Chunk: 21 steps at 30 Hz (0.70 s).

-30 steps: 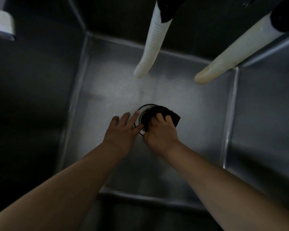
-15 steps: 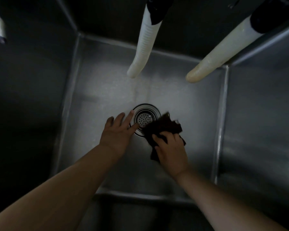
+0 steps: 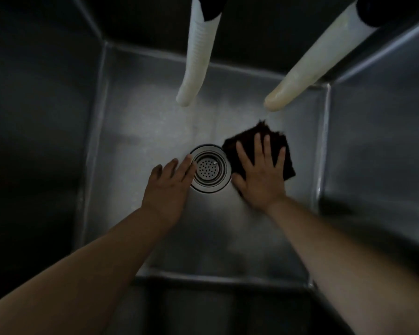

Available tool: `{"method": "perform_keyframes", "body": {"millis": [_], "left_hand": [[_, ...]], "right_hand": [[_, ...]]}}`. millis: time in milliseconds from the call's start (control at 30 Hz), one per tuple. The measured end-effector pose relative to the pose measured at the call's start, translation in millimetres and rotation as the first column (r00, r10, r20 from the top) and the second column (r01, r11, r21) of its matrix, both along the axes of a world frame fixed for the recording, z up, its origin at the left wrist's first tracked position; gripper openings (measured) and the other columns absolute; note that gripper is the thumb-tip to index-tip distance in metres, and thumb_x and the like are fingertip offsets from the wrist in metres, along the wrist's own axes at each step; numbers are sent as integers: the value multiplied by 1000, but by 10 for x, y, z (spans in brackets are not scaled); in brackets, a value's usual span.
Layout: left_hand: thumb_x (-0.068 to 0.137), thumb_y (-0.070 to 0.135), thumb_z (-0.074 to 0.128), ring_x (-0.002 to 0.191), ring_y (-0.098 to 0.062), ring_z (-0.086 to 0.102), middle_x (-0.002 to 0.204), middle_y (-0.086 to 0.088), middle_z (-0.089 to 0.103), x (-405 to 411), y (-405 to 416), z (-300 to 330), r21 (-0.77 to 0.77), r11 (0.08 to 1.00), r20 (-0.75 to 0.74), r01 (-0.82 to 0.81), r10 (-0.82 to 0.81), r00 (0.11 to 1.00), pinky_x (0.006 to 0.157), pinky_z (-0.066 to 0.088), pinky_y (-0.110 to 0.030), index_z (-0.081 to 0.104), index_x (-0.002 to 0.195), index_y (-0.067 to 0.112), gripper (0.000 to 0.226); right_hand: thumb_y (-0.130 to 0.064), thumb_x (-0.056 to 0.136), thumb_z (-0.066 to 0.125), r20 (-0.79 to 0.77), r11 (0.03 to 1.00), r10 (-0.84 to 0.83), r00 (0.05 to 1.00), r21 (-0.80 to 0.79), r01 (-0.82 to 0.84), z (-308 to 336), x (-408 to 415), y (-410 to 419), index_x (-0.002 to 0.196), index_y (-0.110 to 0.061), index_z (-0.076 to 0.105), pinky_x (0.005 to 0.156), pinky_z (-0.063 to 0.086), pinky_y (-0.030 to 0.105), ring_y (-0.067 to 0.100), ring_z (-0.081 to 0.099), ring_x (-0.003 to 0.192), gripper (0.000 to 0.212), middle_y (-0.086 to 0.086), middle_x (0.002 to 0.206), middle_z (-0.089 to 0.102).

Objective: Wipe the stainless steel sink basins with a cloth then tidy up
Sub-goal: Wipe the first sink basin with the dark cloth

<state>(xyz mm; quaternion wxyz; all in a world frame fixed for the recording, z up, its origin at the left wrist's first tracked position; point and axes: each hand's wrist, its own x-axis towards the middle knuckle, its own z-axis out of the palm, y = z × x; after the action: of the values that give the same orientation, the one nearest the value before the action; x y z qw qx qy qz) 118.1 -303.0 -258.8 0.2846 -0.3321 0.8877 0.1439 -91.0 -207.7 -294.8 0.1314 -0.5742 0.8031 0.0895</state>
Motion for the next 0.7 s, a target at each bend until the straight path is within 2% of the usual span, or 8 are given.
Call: {"method": "perform_keyframes", "body": {"millis": [100,233,400,500,567,700], "left_hand": [[88,22,59,146,-25,-2,158,0,-20,24,17,-6,-20,1000,-9,9,-9,1000,117,7,-43,-12,150,22,94],[88,25,59,146,-24,-4,158,0,-19,52,28,12,-5,1000,-25,14,-14,1000,117,5,-42,-11,150,22,94],[86,24,61,146,-21,-3,159,-4,-15,144,26,89,31,999,-103,-27,30,994,118,5,-37,-8,151,23,94],[88,24,57,146,-22,-3,159,-5,-14,295,49,166,15,1000,-143,13,-11,990,117,5,-36,-6,151,20,89],[89,26,56,146,-22,-5,159,-4,-13,432,55,270,21,999,-138,39,-36,990,118,5,-36,-4,151,20,86],[89,30,55,146,-23,-6,160,-3,-6,733,-35,651,0,1000,-108,2,-2,994,117,9,-38,11,151,24,76]], "right_hand": [[-60,86,18,-53,996,-74,996,37,76,-45,-419,-193,150,-33,-5,107,-15,60,36,-13,143,73,18,158,-6],[-57,90,23,-125,971,-210,970,92,222,-43,-666,66,150,-30,-8,109,-16,56,33,-17,143,73,16,157,-12],[-53,93,34,-85,956,-248,965,138,258,70,-308,675,151,-25,-3,110,-18,49,36,-15,143,74,20,156,-12],[-55,93,30,-81,919,-285,955,261,297,127,69,982,149,-23,-12,109,-19,52,37,-23,140,77,21,154,-20],[-57,94,28,-48,896,-287,957,340,286,169,316,1142,144,-23,-21,108,-18,55,39,-30,137,79,22,151,-27],[-60,94,24,60,901,-160,985,416,121,257,621,1222,130,-23,-39,104,-22,58,37,-52,117,81,19,132,-50]]}}
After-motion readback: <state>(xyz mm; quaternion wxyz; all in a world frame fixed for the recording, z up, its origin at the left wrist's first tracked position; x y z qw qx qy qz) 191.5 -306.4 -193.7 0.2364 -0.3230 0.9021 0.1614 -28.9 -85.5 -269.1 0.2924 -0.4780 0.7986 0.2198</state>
